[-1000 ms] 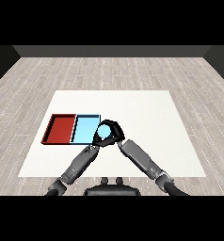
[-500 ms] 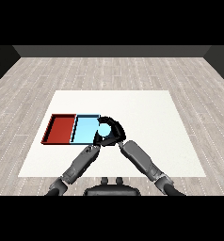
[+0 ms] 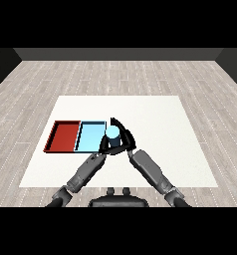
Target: Pick the blue can and put it in the blue box
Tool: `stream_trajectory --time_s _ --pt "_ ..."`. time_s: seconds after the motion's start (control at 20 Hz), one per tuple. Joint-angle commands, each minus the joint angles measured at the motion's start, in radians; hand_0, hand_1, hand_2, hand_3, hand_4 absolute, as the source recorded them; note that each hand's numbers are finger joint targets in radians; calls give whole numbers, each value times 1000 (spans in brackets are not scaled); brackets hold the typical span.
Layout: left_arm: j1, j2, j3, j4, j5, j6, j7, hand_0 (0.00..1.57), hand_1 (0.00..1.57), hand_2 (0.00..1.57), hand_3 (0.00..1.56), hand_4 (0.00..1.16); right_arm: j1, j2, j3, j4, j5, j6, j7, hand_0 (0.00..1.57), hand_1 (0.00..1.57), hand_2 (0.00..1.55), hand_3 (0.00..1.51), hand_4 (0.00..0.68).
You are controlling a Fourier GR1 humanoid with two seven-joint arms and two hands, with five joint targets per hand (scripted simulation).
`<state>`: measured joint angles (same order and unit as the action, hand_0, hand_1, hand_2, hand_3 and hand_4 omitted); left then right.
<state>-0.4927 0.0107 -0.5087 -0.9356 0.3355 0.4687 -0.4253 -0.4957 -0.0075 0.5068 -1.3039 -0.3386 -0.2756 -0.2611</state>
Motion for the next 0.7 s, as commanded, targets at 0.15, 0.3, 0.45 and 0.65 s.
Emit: stream_trajectory --time_s 0.15,0.3,0.45,0.65 --pt "-22 25 81 3 -47 -35 47 1571 1571 1571 1508 1133 118 -42 -41 -140 18 73 42 0 0 0 0 0" --pt "-34 5 117 61 -75 -57 -5 1571 1571 1571 1500 1131 84 -33 -102 -201 23 62 119 0 0 0 0 0" --pt "12 -8 126 102 -88 -71 -83 1571 1571 1571 1502 1126 198 -91 -148 -245 -6 133 24 0 0 0 0 0" --pt "51 20 76 -7 -134 1 20 1571 1571 1571 1493 1126 242 -94 -179 -354 23 96 61 0 0 0 0 0"
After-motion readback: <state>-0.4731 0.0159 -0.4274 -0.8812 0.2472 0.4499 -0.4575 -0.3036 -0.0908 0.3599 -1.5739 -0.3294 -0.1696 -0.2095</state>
